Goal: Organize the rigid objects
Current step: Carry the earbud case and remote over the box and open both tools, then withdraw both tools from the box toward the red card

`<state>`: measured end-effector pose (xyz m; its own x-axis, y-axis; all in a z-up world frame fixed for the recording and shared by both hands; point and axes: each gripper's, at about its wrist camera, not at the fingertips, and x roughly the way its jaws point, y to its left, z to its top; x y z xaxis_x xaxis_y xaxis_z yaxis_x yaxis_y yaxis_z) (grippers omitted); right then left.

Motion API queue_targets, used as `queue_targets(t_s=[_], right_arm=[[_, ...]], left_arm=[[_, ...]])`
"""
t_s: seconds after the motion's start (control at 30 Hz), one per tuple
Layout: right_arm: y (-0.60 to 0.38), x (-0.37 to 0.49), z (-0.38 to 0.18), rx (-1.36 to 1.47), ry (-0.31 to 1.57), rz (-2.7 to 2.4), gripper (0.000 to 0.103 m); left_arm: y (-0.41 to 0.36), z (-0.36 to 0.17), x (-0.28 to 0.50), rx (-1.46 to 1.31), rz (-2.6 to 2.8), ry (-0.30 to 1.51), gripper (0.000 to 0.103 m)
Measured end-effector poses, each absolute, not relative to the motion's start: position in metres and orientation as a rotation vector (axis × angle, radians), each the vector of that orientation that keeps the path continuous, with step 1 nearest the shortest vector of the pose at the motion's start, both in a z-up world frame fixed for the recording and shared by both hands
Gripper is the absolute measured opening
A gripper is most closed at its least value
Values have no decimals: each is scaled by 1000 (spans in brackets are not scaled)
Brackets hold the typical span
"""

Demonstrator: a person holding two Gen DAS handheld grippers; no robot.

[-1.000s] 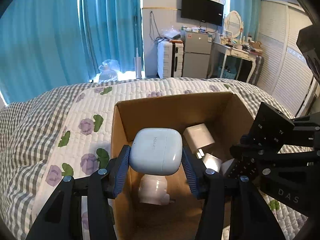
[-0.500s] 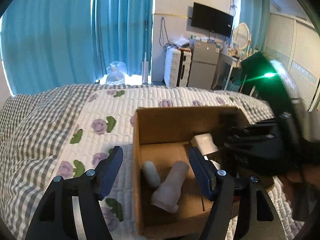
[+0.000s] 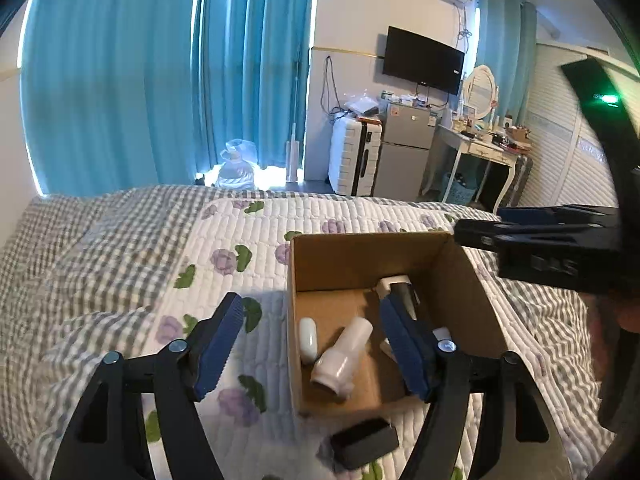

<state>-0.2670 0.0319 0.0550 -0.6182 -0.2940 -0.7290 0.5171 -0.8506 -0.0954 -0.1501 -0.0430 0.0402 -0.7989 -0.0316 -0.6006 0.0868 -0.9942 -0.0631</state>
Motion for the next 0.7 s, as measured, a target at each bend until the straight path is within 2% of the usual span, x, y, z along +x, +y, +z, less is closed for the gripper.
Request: queue_targets(t_s=[0.07,0.13,0.27,0.47,0.7], right_arm=[[41,-246,64,999,415,-2455,78],[51,-221,72,967,417,-2479,84],[67,-178,82,960,409,-2514,90],[93,-125,81,948,333,-2582,93],[110,-90,44,1028,236,-2569,93]], left_arm=[[-40,48,-136,969,-2919,110,75],[-38,55,-122,979,-2921,93,76],[-33,69,-91,968,-2900,34,76],[-39,67,-56,1011,-2851,44,77],[-32,37,-30,1099,-2844,-12,77]])
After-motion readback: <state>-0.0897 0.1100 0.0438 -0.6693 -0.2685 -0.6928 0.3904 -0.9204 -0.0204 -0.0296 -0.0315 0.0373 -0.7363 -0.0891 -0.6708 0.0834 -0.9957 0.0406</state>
